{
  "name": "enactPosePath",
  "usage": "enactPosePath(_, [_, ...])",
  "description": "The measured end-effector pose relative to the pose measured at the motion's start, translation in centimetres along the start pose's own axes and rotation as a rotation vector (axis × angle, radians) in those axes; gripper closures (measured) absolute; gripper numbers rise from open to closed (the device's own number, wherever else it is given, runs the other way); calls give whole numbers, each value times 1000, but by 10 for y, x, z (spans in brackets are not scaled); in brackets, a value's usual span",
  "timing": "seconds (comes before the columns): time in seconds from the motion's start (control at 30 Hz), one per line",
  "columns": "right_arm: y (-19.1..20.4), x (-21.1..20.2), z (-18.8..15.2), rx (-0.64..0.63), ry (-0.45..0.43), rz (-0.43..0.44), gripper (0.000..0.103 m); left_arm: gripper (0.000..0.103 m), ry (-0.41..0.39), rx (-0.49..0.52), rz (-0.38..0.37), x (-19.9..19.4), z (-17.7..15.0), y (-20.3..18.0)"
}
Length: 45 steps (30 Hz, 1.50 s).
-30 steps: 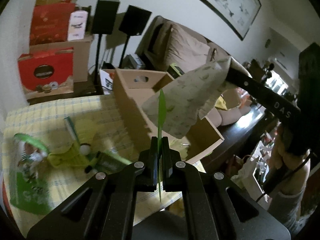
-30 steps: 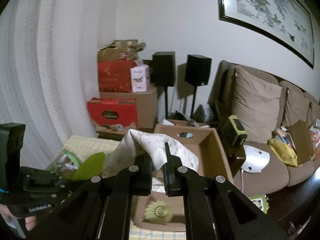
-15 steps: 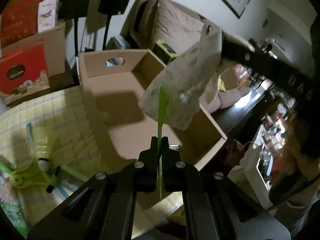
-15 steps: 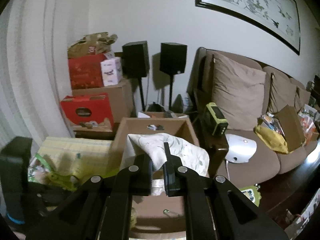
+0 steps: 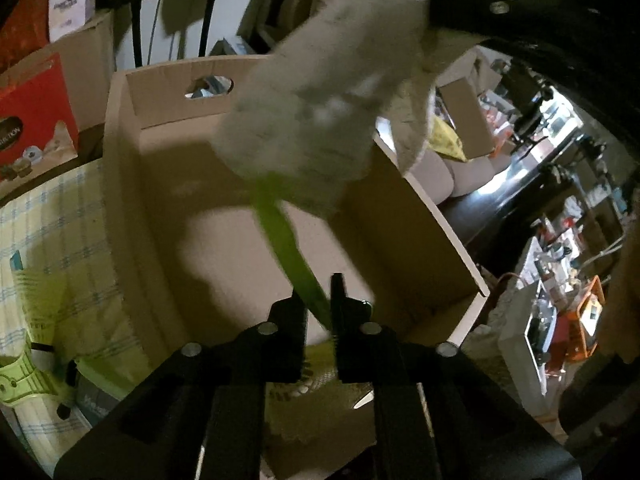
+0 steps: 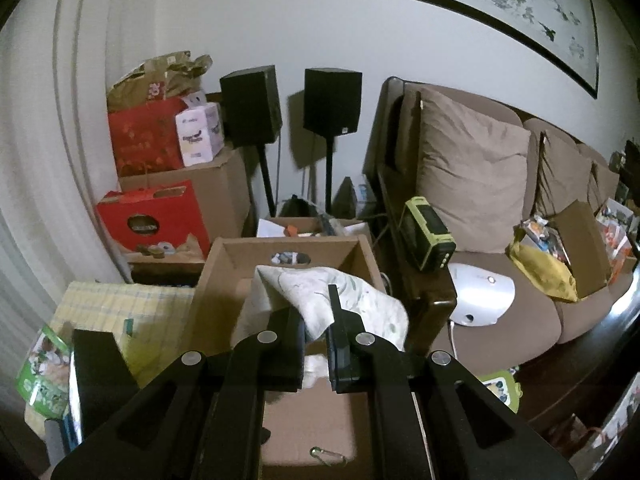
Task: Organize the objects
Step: 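Lower the cloth into the box with the right gripper while the left drops the spatula in, then reach the right gripper to the shuttlecock on the green racket and grasp it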
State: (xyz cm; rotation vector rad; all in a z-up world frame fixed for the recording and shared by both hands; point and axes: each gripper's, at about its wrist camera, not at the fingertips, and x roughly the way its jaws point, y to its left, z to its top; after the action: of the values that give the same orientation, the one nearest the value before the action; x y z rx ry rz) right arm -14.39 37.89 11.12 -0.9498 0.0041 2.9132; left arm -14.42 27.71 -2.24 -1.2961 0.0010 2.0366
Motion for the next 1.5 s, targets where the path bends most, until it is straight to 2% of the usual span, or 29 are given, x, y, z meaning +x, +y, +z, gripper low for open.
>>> enactPosePath(0.03, [1, 3, 0, -2, 4, 2, 96, 81, -8, 0, -4, -4, -2, 1])
enactPosePath(0.1, [1, 9, -2, 1, 13, 7, 96, 66, -20, -4, -9, -10, -1, 4])
enactPosePath(0.17, [1, 16, -4, 7, 27, 16, 95, 63, -34, -13, -9, -18, -3, 10])
enactPosePath(0.4, [13, 53, -34, -47, 143, 23, 94, 61, -37, -42, 0, -38, -12, 32])
enactPosePath(0.5, [18, 67, -53, -72, 221, 36, 90, 61, -37, -54, 5, -43, -16, 37])
enactPosePath(0.67, [32, 76, -83, -147, 324, 68, 87, 61, -32, -66, 5, -46, -23, 42])
enactPosePath(0.77, [38, 77, -99, -180, 388, 58, 74, 61, -35, -66, 10, -50, -28, 43])
enactPosePath(0.83, [35, 76, -105, -168, 419, 49, 49, 59, -33, -67, 12, -53, -31, 44])
enactPosePath(0.87, [32, 75, -107, -157, 425, 49, 45, 57, -36, -67, 16, -56, -32, 44])
enactPosePath(1.03, [20, 49, -109, -97, 393, 86, 32, 48, -69, -90, 9, -73, -40, 51])
enactPosePath(1.23, [13, 15, -103, -54, 325, 95, 32, 37, -109, -135, 23, -97, -50, 69])
enactPosePath(1.5, [29, -14, -94, -53, 252, 119, 32, 28, -137, -171, 101, -125, -66, 95])
